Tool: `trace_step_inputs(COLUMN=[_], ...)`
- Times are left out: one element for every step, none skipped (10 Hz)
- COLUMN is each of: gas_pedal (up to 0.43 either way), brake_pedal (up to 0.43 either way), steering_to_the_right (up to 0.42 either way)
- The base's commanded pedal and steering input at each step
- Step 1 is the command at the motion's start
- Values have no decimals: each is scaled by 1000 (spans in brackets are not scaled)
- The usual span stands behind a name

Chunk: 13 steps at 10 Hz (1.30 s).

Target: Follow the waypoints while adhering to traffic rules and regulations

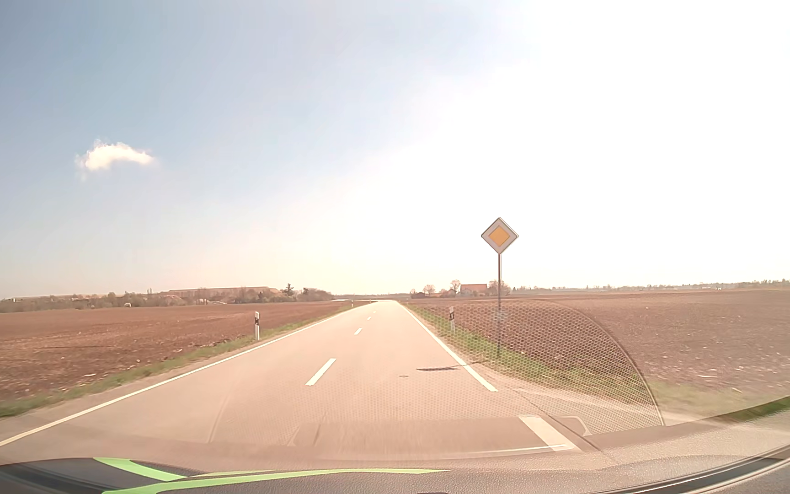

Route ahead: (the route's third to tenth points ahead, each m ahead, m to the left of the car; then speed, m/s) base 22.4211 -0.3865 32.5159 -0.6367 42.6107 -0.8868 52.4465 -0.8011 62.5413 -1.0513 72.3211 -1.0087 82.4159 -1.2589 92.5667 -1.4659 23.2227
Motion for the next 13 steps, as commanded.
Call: trace_step_inputs(gas_pedal=[280,280,280,280,280,280,280,280,280,280,287,287,287], brake_pedal=[0,0,0,0,0,0,0,0,0,0,0,0,0], steering_to_the_right=[-3,-3,-3,-3,-3,-3,-3,-3,-3,-3,-3,-3,-3])
